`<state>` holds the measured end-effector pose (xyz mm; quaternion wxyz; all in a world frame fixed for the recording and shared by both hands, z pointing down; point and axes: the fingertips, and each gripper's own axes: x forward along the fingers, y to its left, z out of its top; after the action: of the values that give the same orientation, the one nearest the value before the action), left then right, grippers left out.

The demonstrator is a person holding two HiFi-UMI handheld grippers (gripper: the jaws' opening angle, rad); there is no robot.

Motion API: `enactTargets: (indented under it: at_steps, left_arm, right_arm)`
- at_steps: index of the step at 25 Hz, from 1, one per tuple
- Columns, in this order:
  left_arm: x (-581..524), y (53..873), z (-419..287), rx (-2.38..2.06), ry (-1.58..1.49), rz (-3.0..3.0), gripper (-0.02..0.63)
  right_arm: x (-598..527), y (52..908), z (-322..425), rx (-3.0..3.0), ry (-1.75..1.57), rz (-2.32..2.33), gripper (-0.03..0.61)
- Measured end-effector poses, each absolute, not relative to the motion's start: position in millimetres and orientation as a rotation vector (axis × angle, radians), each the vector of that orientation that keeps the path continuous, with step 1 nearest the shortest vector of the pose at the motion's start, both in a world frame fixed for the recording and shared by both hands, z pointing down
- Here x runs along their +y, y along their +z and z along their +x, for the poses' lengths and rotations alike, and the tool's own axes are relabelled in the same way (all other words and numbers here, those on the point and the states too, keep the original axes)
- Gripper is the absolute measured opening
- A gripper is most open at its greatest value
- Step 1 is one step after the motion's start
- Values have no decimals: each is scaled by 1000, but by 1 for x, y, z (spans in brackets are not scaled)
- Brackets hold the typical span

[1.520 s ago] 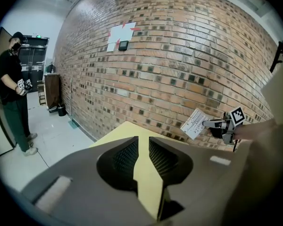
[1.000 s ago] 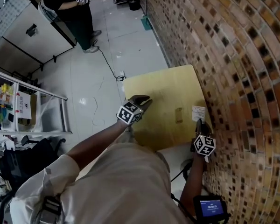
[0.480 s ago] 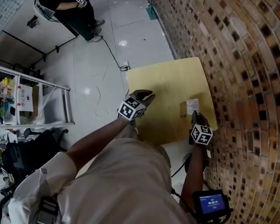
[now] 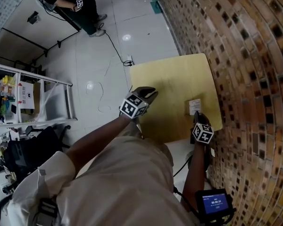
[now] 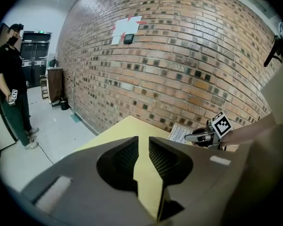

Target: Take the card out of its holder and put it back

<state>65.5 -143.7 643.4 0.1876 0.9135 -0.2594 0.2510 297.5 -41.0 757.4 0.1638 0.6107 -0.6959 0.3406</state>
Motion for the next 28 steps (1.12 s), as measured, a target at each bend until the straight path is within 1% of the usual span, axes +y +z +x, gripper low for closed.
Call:
enactTargets:
  at_steps: [28]
  left_arm:
    - [-144,645,62,-735,742,2566,87]
  right_arm:
    - [-34,793,292,-1915,991,1812,15]
